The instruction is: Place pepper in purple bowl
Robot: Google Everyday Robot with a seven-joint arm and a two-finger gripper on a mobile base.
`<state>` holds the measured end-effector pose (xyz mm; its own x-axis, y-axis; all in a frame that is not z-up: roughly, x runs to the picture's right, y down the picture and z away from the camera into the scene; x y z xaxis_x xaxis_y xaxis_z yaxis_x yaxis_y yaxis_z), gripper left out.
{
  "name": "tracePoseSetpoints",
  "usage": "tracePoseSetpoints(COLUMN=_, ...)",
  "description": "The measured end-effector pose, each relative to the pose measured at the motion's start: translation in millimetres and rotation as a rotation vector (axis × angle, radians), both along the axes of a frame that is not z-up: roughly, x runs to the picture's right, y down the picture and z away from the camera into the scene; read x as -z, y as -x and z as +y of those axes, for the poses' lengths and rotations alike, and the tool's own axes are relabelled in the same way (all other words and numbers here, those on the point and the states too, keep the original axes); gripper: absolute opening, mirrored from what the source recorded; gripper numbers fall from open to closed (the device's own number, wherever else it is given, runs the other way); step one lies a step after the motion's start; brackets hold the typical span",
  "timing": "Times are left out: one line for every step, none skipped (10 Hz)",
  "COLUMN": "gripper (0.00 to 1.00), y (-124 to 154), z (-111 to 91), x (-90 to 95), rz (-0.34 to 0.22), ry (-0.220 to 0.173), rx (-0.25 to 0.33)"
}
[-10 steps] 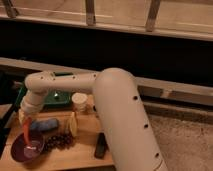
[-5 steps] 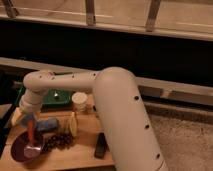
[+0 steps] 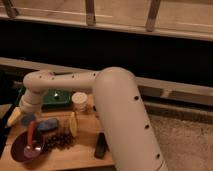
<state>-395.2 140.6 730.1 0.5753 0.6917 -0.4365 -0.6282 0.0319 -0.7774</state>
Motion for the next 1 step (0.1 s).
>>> tracePoseSetpoints(gripper=0.80, y=0.0, z=0.1, x=0.0, rz=0.000, ry=0.000, rx=0.000)
